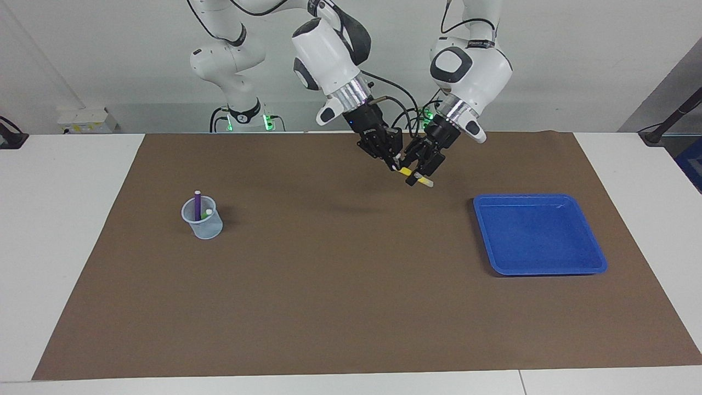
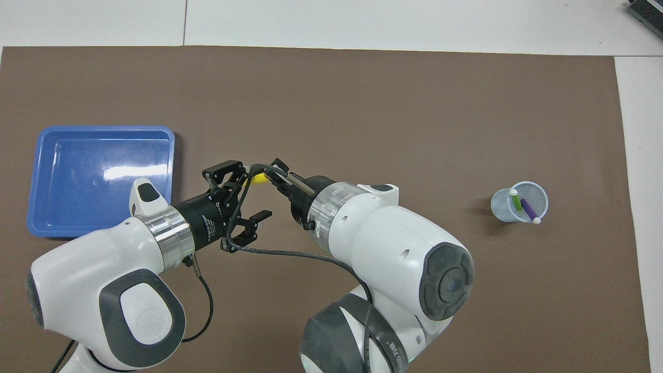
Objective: Right arm passes pens to left for tray arrangement
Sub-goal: 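Close the left gripper on the yellow pen held by the right gripper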
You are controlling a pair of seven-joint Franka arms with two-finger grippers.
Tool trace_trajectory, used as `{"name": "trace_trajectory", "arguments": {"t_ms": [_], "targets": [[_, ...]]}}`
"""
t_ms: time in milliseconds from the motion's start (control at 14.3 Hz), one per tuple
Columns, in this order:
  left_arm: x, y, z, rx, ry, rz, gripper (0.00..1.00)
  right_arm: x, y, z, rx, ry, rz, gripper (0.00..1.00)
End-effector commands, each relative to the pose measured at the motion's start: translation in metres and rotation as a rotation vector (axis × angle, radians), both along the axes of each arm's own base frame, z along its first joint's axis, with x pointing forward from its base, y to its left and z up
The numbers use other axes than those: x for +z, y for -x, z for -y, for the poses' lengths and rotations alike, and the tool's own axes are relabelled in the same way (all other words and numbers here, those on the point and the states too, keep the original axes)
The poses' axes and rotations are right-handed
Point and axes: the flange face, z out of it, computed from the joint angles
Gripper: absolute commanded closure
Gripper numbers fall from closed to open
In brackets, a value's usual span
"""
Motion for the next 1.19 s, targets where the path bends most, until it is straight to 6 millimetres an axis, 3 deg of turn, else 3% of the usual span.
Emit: {"name": "trace_trajectory", "arguments": {"t_ms": [0,279,628,838,1047,1117], "targets": [[0.014,0.001,0.003,-0.035,0.048,-0.022,0.17,0.003,-0.003,0.003,-0.019,-0.025,-0.002,1.00],[0.023,-0.003,-0.012,-0.043,0.065,-0.025,0.20,0.003,-0.002,0.003,-0.018,-0.026,-0.003,1.00],[0.024,-0.004,-0.013,-0.041,0.063,-0.023,0.37,0.003,-0.003,0.003,-0.019,-0.026,-0.002,1.00],[0.023,-0.003,-0.013,-0.040,0.063,-0.025,0.60,0.003,-0.003,0.003,-0.017,-0.025,-0.001,1.00],[0.023,-0.004,-0.014,-0.037,0.065,-0.028,1.00,0.003,-0.003,0.004,-0.016,-0.024,0.000,1.00],[0.023,-0.003,-0.013,-0.039,0.065,-0.028,1.00,0.002,-0.007,0.008,-0.022,-0.022,0.001,1.00]]}}
